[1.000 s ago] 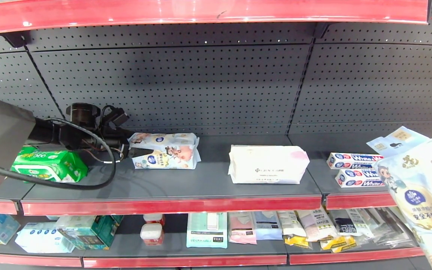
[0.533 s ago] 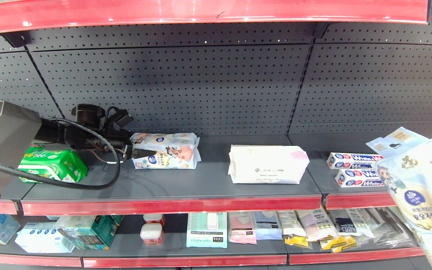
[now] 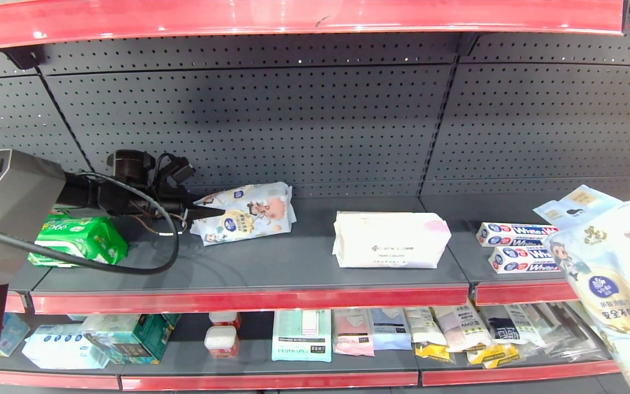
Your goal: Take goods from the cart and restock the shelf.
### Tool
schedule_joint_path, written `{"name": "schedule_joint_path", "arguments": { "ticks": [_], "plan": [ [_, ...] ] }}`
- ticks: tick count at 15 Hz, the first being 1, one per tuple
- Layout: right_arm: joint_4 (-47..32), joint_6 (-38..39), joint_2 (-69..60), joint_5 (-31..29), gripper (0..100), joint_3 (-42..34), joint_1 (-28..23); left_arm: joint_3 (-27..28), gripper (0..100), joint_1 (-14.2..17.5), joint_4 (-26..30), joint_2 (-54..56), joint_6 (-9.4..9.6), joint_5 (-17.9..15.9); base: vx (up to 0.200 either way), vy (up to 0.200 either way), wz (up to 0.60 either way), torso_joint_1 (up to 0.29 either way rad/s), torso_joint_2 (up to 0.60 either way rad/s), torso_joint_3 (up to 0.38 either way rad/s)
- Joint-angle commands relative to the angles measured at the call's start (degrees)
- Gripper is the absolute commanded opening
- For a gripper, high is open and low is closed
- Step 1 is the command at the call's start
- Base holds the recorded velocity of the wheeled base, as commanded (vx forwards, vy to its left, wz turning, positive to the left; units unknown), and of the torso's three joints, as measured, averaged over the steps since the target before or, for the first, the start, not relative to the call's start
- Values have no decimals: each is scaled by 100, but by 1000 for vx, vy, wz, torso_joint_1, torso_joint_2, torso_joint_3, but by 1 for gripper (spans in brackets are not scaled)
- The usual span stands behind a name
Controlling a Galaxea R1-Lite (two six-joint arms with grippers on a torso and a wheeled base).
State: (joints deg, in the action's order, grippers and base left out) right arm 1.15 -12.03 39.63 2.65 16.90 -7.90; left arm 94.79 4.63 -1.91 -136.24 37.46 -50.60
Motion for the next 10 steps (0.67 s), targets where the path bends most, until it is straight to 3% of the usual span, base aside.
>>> {"name": "schedule_joint_path", "arguments": {
  "ticks": [1,4,10],
  "plan": [
    [0,-1,53,-1,0,7,-1,4,0,-6,7,-16,-2,7,0,0,0,0,0,0],
    [0,-10,106,-1,0,15,-1,-5,0,-15,16,-16,7,-90,0,0,0,0,0,0],
    [0,-1,133,-1,0,15,-1,-154,0,55,437,511,77,-767,0,0,0,0,0,0]
  ]
}}
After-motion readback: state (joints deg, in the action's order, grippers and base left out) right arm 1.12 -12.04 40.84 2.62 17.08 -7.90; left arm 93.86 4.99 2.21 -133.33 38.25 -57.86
